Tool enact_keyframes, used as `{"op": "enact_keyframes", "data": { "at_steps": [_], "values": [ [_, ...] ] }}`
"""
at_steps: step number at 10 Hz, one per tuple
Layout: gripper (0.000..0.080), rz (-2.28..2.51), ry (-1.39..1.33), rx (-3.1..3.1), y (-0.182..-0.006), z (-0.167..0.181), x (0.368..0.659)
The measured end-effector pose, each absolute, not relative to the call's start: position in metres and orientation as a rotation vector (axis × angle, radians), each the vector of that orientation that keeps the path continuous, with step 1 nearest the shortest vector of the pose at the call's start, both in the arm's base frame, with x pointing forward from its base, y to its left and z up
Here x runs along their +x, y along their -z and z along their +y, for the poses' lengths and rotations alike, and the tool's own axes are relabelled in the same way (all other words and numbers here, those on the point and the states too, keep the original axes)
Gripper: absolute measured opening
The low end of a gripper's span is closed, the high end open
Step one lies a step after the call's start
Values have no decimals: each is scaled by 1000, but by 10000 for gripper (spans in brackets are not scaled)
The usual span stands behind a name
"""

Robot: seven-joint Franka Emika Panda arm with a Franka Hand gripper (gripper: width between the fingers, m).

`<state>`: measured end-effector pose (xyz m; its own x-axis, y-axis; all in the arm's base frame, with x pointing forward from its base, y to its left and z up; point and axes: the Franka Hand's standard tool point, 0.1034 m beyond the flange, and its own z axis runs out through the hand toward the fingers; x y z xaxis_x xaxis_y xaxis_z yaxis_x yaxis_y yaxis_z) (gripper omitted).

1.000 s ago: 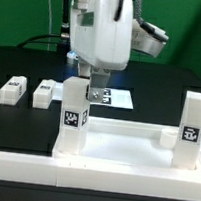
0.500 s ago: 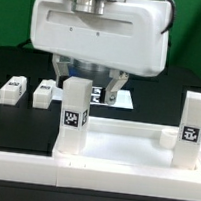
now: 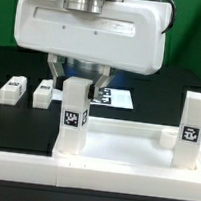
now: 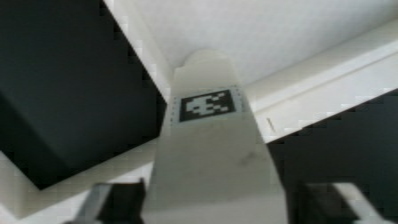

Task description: Assemble desk

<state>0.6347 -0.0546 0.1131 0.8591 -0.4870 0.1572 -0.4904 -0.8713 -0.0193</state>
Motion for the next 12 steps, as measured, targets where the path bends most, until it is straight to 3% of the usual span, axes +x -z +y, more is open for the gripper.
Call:
{"op": "enact_keyframes", "data": {
  "at_steps": [1, 10, 11, 12],
  "values": [
    [319, -795, -242, 3006, -113, -55, 634],
    [324, -984, -192, 2911, -114, -64, 626],
    [405, -985, -194, 2911, -115, -64, 627],
    [405, -985, -198, 2918, -120, -58, 629]
  ]
}}
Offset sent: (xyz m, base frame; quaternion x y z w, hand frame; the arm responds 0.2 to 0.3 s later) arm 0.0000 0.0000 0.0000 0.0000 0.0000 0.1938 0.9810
